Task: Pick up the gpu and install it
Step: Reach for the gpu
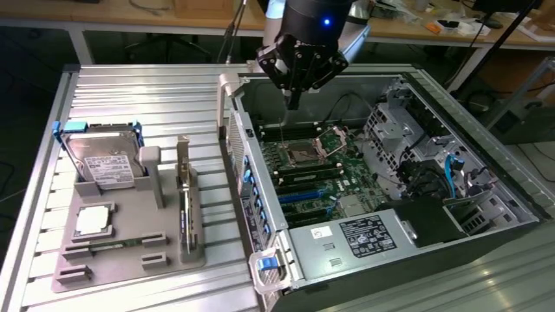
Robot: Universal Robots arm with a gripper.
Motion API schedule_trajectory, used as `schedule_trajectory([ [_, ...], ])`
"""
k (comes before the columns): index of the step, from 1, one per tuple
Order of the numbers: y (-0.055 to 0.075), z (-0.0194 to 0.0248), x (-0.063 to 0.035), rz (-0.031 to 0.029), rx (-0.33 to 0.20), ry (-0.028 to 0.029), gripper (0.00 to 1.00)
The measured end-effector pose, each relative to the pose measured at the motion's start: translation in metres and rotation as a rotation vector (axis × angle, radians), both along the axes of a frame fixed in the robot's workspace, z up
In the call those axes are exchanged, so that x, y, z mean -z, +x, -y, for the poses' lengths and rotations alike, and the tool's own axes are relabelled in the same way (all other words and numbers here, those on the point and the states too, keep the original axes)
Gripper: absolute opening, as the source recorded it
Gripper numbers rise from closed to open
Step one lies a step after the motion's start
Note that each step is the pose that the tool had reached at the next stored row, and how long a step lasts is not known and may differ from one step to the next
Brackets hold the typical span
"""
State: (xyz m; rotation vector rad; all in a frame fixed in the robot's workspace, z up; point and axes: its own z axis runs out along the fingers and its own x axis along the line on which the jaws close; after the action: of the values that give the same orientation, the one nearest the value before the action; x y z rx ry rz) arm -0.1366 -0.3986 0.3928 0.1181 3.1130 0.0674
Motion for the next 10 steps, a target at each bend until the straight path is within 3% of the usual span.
schedule_trajectory([
  [10,-0.015,0.0000,0.0002,0.0000,0.000,0.0000,0.11],
])
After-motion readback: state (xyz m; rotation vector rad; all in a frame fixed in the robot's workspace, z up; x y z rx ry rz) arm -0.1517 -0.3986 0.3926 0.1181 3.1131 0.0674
